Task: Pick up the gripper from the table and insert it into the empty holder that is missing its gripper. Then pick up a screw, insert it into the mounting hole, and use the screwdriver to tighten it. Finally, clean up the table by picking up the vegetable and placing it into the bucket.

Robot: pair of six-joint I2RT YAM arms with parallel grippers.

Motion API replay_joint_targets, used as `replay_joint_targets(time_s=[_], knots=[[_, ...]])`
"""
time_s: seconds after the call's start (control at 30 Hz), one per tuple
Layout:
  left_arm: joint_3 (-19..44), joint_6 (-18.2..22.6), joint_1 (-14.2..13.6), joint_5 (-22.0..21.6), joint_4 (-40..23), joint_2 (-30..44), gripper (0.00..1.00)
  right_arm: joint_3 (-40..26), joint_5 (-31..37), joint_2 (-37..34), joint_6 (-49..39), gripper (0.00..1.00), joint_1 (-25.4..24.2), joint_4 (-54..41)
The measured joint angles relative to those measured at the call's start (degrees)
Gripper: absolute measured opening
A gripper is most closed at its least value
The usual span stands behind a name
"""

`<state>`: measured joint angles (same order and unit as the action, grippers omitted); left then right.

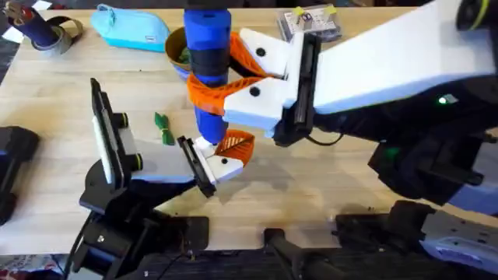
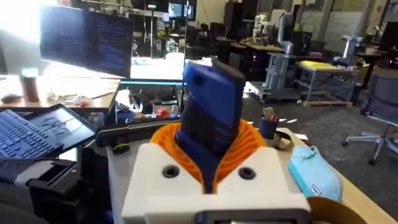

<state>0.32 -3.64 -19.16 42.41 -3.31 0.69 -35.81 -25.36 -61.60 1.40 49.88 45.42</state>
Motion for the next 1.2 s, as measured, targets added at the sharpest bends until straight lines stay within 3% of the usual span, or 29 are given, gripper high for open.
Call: replay_joint_targets(time_s=[1.2], knots=[[0.0, 0.0, 0.0, 0.0, 0.0, 0.0, 0.017, 0.0, 0.02, 0.43, 2.25, 0.048, -0.82, -0.39]])
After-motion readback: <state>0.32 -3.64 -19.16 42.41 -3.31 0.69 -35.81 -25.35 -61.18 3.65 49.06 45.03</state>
